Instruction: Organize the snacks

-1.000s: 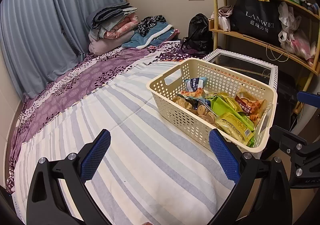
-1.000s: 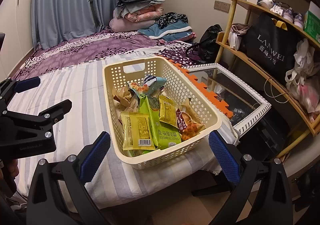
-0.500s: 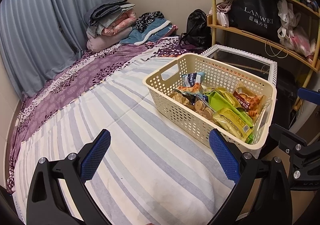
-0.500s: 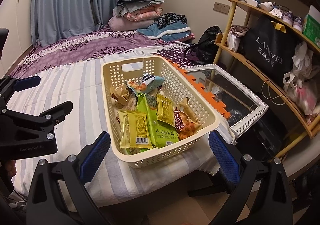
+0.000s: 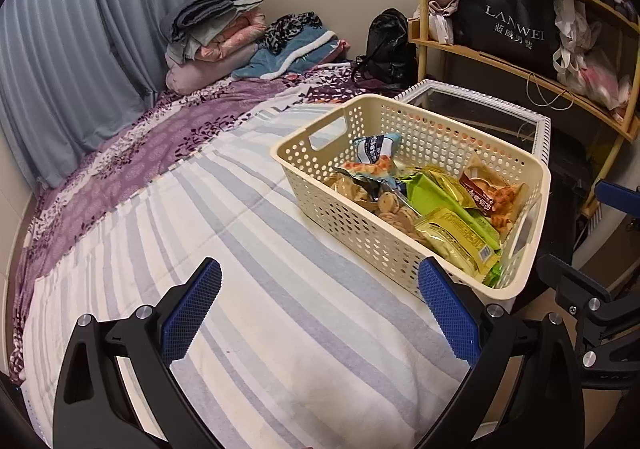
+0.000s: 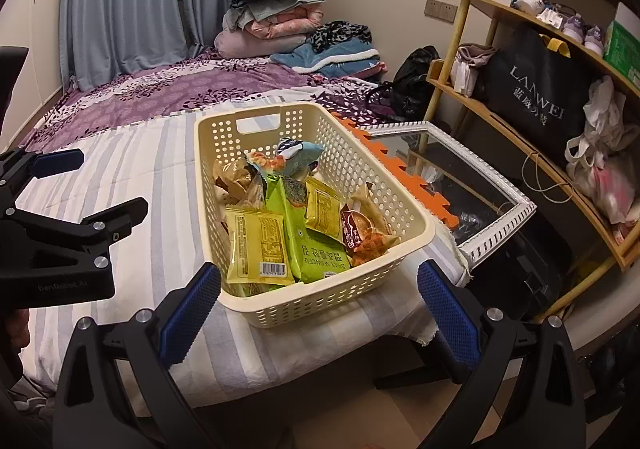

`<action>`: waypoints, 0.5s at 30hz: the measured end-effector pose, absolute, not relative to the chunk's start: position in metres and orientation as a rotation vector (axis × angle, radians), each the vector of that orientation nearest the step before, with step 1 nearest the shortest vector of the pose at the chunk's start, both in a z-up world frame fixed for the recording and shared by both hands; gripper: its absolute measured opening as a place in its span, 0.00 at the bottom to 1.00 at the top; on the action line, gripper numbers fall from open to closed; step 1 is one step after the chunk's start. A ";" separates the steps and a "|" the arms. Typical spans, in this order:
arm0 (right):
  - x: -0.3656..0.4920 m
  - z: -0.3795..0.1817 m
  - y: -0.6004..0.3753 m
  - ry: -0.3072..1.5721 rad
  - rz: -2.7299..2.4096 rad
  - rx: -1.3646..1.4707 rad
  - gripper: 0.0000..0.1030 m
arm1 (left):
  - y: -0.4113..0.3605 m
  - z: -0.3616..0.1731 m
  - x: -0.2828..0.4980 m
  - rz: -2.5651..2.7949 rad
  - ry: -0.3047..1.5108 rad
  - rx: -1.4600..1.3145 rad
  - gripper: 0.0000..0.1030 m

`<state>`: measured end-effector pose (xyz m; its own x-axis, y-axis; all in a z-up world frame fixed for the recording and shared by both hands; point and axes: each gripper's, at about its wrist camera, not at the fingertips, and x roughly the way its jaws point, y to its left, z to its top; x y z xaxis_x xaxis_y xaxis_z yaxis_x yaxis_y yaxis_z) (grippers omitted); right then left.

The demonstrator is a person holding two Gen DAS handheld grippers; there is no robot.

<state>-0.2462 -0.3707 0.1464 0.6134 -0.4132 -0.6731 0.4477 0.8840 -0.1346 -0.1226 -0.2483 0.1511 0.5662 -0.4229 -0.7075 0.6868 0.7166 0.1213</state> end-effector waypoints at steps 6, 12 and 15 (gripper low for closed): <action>-0.249 0.141 -0.378 0.769 -0.504 0.067 0.95 | -0.254 0.146 -0.123 -0.717 0.744 0.387 0.97; -0.252 0.136 -0.384 0.774 -0.512 0.088 0.95 | -0.262 0.142 -0.134 -0.694 0.689 0.451 0.97; -0.252 0.135 -0.386 0.777 -0.511 0.097 0.95 | -0.265 0.140 -0.134 -0.693 0.693 0.469 0.97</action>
<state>-0.2522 -0.3860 0.1345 0.5985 -0.4049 -0.6913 0.4747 0.8743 -0.1011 -0.1339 -0.2650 0.1402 0.5649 -0.4173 -0.7119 0.7116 0.6831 0.1643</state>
